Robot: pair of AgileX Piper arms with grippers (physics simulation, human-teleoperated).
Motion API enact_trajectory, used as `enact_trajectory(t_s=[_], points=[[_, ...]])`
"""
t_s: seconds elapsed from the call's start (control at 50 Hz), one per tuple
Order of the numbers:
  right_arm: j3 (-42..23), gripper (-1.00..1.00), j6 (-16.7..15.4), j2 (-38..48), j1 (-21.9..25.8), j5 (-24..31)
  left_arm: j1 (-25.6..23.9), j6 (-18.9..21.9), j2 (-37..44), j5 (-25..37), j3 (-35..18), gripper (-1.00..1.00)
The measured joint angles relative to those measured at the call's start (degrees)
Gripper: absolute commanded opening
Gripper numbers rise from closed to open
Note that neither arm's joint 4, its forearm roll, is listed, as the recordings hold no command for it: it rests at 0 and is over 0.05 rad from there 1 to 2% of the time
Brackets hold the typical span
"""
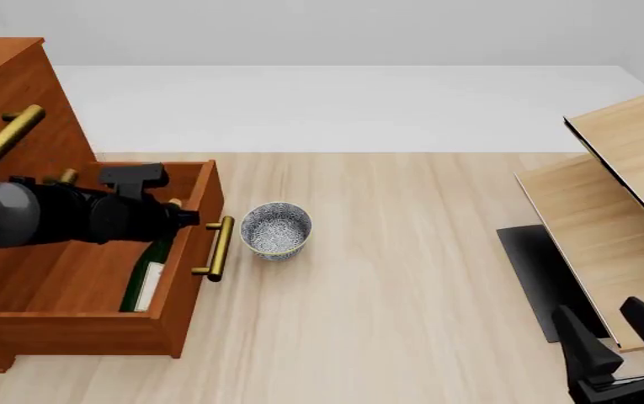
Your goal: Put the wine bottle in the bottom drawer of the cabinet.
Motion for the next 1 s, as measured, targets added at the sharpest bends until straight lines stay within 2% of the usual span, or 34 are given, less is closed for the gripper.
enact_trajectory(t_s=[0.54, 0.56, 0.74, 1.0], points=[[0.0, 1.0, 0.0, -0.3, 0.1, 0.3, -0.4, -1.9, 0.0, 0.5, 0.5, -1.0], [0.0, 1.0, 0.0, -0.3, 0.1, 0.3, -0.4, -2.0, 0.0, 0.5, 0.5, 1.0], [0.0, 1.0, 0.0, -0.3, 0.2, 0.4, 0.8, -4.5, -0.1, 1.3, 0.9, 1.0], [0.0, 1.0, 0.0, -0.2, 0.2, 0.4, 1.4, -5.0, -0.1, 2.4, 0.9, 1.0]])
